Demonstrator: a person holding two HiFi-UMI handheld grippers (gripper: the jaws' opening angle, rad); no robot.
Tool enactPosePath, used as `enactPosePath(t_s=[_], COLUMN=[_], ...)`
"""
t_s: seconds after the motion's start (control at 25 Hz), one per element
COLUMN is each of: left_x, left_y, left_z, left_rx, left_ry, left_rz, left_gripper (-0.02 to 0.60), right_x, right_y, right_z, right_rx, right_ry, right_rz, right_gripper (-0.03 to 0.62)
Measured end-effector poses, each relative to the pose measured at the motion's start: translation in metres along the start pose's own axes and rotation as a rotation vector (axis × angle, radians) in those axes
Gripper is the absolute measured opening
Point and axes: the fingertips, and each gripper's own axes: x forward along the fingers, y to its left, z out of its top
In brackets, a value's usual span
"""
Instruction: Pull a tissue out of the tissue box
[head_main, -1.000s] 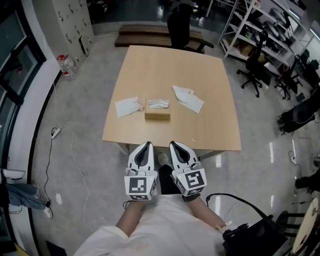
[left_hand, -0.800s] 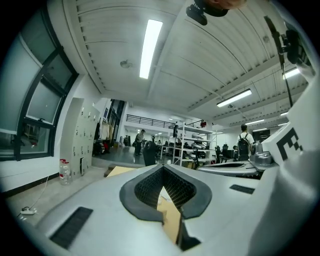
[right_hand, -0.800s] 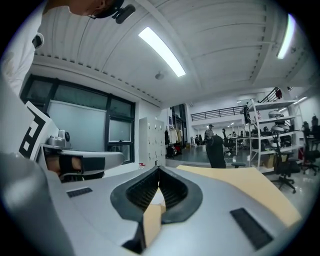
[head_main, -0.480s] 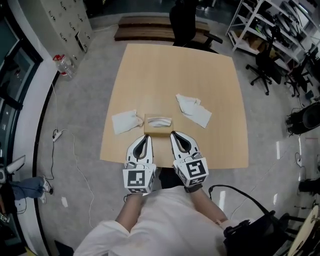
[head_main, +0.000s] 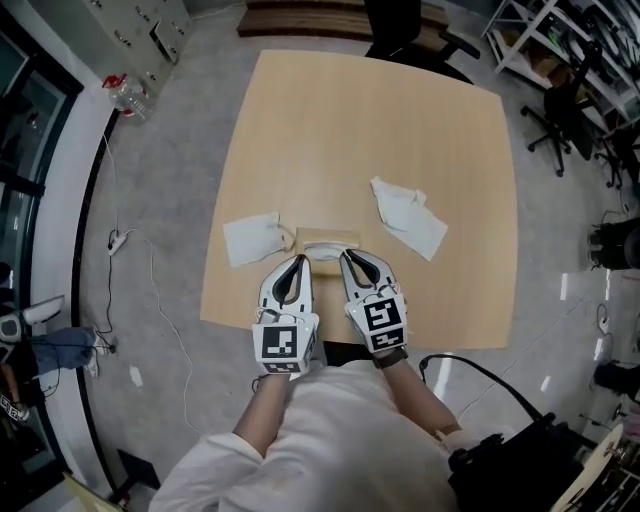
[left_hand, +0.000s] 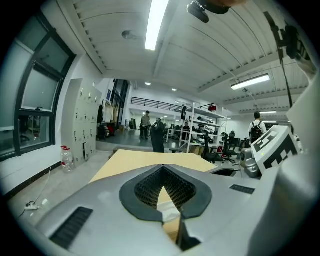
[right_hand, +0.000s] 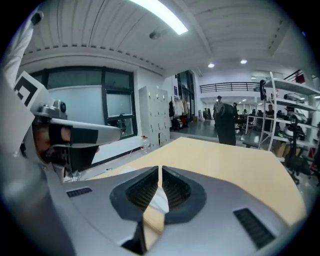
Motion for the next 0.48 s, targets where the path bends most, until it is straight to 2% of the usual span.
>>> enactPosePath(t_s=[0.08, 0.16, 0.28, 0.48], left_x=[0.01, 0.018, 0.03, 0.038], left_y=[0.007, 0.012, 0.015, 0.016], left_z=[-0.009, -0.018, -0.031, -0.047], left_rx=[-0.009, -0.021, -0.028, -0.035], left_ry=[0.024, 0.047, 0.08, 0.117], left_rz=[0.013, 0.024, 0.022, 0.019], left_gripper=[0.002, 0.002, 0.002, 0.002], right_x=[0.014, 0.027, 0.044, 0.061], right_y=[-0.002, -0.004, -0.009, -0.018], right_z=[-0.013, -0.029, -0.054, -0.079], right_rx=[-0.023, -0.042, -0.074, -0.14], right_ry=[0.051, 0.107, 0.181, 0.26], right_rz=[0.004, 0.012, 0.014, -0.021], right_gripper=[0.017, 0.082, 0.134, 0.159])
